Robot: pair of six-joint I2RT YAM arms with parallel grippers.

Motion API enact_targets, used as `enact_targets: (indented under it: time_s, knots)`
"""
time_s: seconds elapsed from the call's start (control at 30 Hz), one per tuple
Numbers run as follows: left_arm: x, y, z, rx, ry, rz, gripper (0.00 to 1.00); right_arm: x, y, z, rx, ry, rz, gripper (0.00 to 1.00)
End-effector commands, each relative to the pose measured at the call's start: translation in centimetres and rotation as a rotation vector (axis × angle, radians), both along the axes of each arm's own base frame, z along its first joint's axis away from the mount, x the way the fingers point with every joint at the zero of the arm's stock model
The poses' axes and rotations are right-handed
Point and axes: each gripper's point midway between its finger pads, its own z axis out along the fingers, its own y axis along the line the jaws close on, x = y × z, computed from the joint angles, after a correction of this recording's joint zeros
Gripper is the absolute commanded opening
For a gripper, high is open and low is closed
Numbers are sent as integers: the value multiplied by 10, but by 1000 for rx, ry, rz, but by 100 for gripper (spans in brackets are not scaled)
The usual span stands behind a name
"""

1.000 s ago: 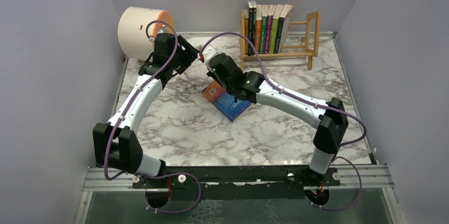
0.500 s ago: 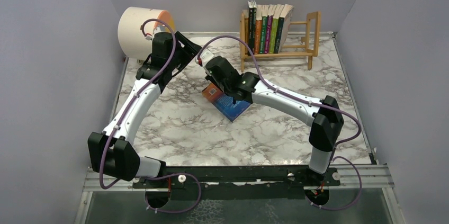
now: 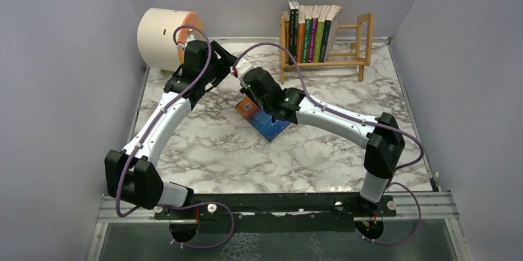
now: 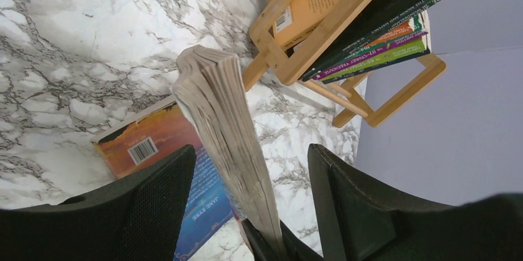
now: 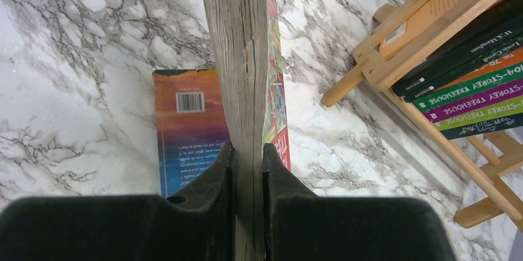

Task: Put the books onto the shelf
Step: Pick up the book from the center of the board.

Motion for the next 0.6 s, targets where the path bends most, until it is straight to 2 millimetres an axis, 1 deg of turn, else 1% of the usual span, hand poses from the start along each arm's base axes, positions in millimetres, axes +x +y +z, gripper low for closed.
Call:
enact_targets:
  time_s: [0.0,0.2,0.43,0.57]
  knots:
    - [-1,-4,-8,-9,19,-4,61,7,0,57,159,-152,-38,1]
    - [-1,-14,-20,-21,53,-30,60,5,1,65,203,-189,-14,1]
    - [0,-28,-24,-34,63,-57,60,5,6,73,226,-208,13,1]
    - [4,-34,-24,-38,63,-62,60,4,11,72,223,-210,22,1]
